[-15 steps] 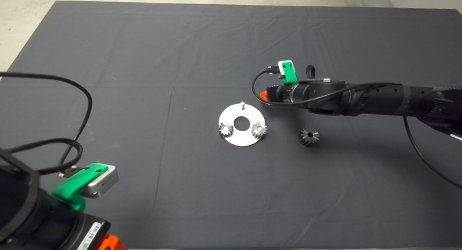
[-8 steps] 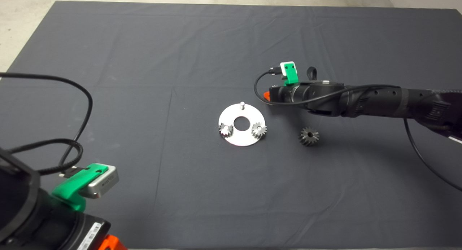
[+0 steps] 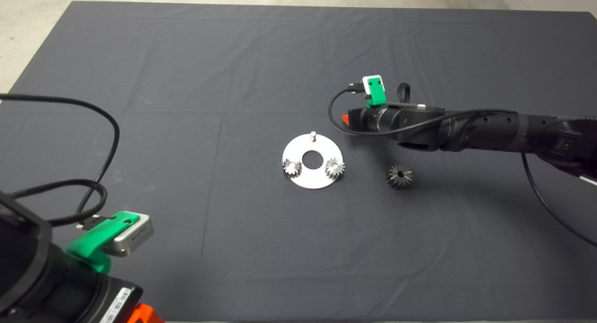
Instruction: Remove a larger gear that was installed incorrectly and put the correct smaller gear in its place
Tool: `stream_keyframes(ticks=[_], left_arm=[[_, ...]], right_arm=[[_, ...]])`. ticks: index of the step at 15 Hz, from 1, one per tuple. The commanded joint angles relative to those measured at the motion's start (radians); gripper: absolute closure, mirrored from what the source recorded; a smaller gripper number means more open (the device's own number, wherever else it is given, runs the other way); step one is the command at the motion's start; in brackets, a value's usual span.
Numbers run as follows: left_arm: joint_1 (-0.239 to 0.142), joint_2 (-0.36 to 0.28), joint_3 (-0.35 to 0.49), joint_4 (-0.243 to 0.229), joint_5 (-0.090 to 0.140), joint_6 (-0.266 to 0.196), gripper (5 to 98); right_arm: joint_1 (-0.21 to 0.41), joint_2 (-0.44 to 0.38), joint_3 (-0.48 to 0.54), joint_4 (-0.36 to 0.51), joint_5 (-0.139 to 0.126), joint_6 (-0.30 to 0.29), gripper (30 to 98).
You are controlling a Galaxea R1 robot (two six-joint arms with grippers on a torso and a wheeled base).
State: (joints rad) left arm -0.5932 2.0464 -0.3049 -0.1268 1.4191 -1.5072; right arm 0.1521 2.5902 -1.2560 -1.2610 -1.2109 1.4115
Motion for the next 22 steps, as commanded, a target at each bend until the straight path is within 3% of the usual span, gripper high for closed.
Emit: stream_keyframes(ticks=[1,5,7,14,16,22], left_arm=[[0.012,-0.005,0.017,-0.007,0.001,-0.007,6.0],[0.013,-0.004,0.017,-0.007,0.000,-0.007,6.0],[0.013,-0.005,0.017,-0.006,0.000,-0.007,6.0],[0.013,-0.002,0.017,-0.005,0.006,-0.001,6.0],[0.013,-0.002,0.017,-0.005,0.006,-0.001,6.0],[0.013,-0.004,0.017,-0.005,0.006,-0.002,6.0]], right_arm=[[0.018,0.000,0.024,-0.021,-0.001,0.007,63.2],[0.018,-0.001,0.032,-0.019,-0.001,0.007,63.8],[0.018,-0.004,0.051,-0.018,-0.003,0.007,68.3],[0.020,-0.003,0.040,-0.015,-0.003,0.004,73.2],[0.020,0.000,0.040,-0.014,-0.003,0.004,77.5],[0.018,-0.003,0.040,-0.014,-0.004,0.004,77.5]])
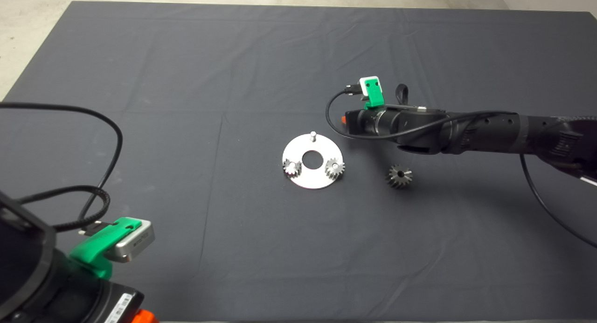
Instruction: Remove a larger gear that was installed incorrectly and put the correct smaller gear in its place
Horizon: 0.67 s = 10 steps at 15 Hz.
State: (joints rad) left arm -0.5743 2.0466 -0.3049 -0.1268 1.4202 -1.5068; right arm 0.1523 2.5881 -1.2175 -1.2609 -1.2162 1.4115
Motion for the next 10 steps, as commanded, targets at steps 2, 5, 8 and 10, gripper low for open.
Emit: stream_keyframes(ticks=[2,5,8,10], left_arm=[[-0.006,-0.004,0.017,-0.005,0.005,-0.003,6.0],[-0.006,-0.004,0.017,-0.005,0.006,-0.003,6.0],[-0.006,-0.005,0.017,-0.007,0.005,-0.003,6.0],[-0.006,-0.006,0.018,-0.007,0.006,-0.003,6.0]], right_arm=[[0.018,-0.001,0.003,-0.014,0.003,0.001,79.8],[0.018,-0.001,0.001,-0.014,0.003,0.003,82.0],[0.016,0.002,0.001,-0.011,0.003,0.003,85.2],[0.009,0.003,0.001,-0.011,0.003,0.000,85.2]])
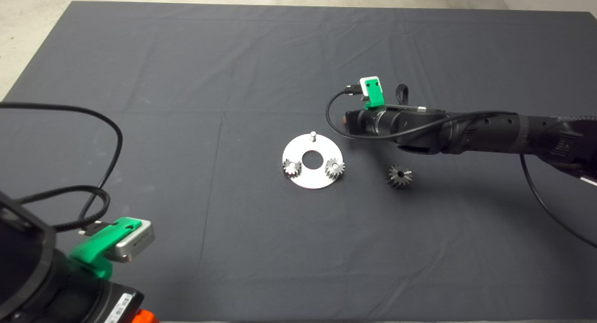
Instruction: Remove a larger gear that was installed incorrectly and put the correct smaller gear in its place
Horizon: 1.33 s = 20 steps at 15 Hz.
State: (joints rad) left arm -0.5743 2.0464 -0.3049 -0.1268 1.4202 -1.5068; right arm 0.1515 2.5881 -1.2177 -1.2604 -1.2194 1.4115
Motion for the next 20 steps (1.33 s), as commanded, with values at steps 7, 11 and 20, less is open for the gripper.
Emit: stream_keyframes(ticks=[7,11,20], left_arm=[[-0.006,-0.005,0.017,-0.007,0.006,-0.003,6.0],[-0.006,-0.005,0.017,-0.007,0.006,-0.003,6.0],[-0.006,-0.004,0.015,-0.004,0.006,-0.004,6.0]], right_arm=[[-0.005,0.002,0.009,-0.010,0.003,-0.008,87.1],[0.046,0.010,0.051,0.049,-0.045,-0.008,88.0],[0.248,0.096,0.052,0.297,-0.177,-0.032,88.2]])
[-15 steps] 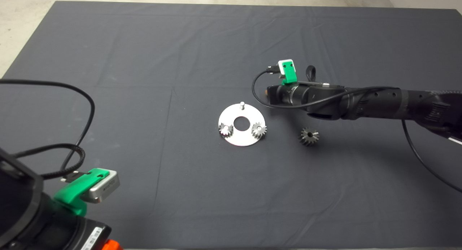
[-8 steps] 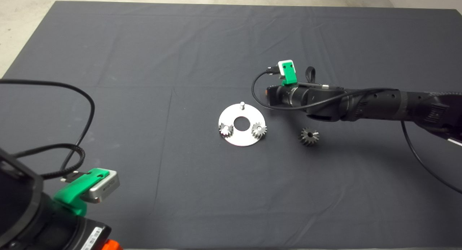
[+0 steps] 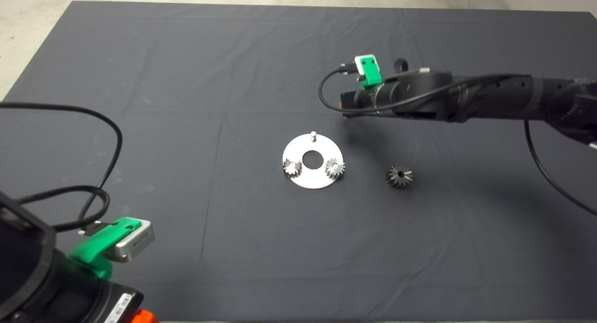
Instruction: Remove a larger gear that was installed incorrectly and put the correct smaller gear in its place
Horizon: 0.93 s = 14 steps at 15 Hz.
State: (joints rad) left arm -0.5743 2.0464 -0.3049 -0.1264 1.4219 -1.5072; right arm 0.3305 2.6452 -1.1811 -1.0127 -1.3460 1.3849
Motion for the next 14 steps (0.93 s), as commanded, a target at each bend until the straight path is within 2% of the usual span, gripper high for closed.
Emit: stream_keyframes(ticks=[1,5,8,9,10,11,14], left_arm=[[-0.006,-0.002,0.015,-0.004,0.005,-0.004,6.0],[-0.006,0.004,0.014,-0.001,0.005,-0.002,6.0],[-0.006,0.016,0.001,0.013,0.002,-0.001,6.0],[-0.006,0.022,-0.002,0.013,0.002,-0.001,6.0],[-0.006,0.031,0.000,0.013,0.003,-0.001,6.0],[-0.006,0.035,-0.002,0.013,0.005,-0.002,6.0],[-0.006,0.028,-0.008,0.013,0.006,-0.002,6.0]], right_arm=[[0.074,0.055,0.019,0.065,-0.051,-0.007,88.2],[0.073,0.088,0.081,0.069,-0.048,-0.002,88.2],[0.074,0.086,0.118,0.069,-0.056,0.002,88.2],[0.074,0.086,0.118,0.069,-0.065,0.002,88.1],[0.075,0.088,0.118,0.069,-0.094,0.002,88.2],[0.075,0.088,0.118,0.069,-0.107,0.002,88.2],[0.076,0.086,0.114,0.069,-0.102,0.000,88.2]])
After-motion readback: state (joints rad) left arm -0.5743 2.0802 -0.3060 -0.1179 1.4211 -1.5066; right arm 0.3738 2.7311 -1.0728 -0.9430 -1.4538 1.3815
